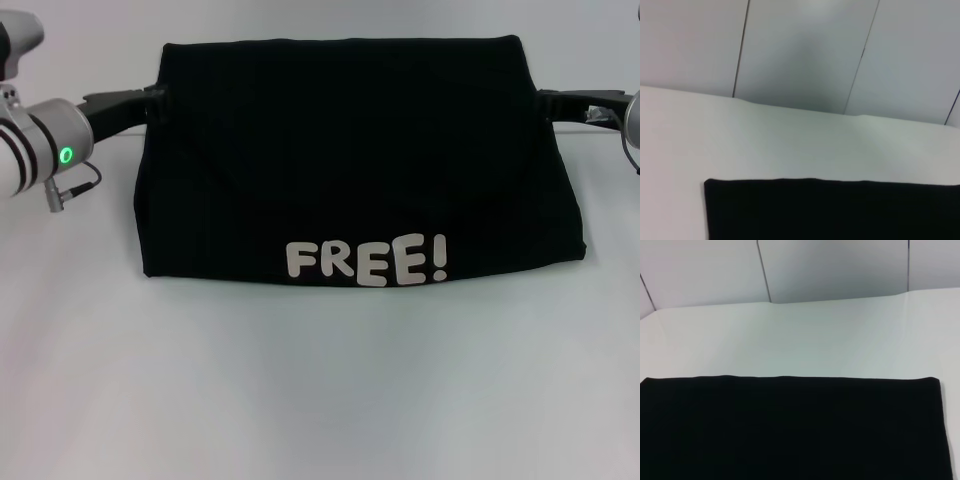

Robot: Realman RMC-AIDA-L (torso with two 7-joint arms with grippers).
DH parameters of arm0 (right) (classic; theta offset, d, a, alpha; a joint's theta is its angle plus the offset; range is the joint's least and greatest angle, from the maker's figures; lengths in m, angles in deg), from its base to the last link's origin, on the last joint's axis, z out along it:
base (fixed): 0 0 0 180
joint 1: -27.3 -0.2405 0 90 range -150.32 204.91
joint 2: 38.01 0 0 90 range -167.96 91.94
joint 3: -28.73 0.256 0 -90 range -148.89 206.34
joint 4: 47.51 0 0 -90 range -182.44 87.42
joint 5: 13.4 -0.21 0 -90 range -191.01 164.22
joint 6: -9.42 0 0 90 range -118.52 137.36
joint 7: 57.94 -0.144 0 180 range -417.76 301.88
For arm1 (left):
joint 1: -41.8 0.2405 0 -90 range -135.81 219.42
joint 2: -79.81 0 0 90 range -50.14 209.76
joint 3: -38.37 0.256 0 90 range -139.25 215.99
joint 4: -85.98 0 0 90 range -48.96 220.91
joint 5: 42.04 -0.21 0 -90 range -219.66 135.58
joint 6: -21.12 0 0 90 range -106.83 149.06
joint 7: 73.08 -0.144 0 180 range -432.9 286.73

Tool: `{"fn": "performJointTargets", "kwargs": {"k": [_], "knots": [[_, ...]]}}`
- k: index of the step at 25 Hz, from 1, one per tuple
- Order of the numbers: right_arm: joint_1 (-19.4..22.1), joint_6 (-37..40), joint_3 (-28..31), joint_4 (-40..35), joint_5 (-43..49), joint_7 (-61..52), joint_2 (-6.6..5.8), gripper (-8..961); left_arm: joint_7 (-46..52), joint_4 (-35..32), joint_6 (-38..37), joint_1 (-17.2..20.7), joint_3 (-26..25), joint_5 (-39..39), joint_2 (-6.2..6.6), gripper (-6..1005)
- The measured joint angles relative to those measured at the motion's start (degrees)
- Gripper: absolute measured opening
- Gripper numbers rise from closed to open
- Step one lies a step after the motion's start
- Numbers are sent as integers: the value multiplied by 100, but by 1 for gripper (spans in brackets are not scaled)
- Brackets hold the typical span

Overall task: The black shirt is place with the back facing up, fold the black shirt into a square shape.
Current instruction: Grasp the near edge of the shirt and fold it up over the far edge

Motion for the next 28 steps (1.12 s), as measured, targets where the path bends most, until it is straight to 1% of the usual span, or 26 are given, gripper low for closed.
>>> {"fn": "performJointTargets", "kwargs": {"k": [6,9,15,19,23,26,28], "knots": [[24,-103,3,119,-137,14,27,132,-137,221,65,45,1,53,-70,51],[49,-126,-6,140,-192,23,66,139,-147,283,67,52,22,35,-94,52],[94,-185,0,140,-197,26,161,152,-150,312,80,58,280,60,-164,52],[132,-193,49,122,-225,28,209,161,-188,310,92,35,345,34,-224,52],[172,-169,0,60,-351,97,253,170,-237,318,122,18,422,37,-235,52],[179,-149,-5,40,-363,159,266,177,-244,293,222,12,613,50,-289,55],[181,-167,-1,-37,-364,159,315,181,-256,271,292,12,731,49,-334,75]]}}
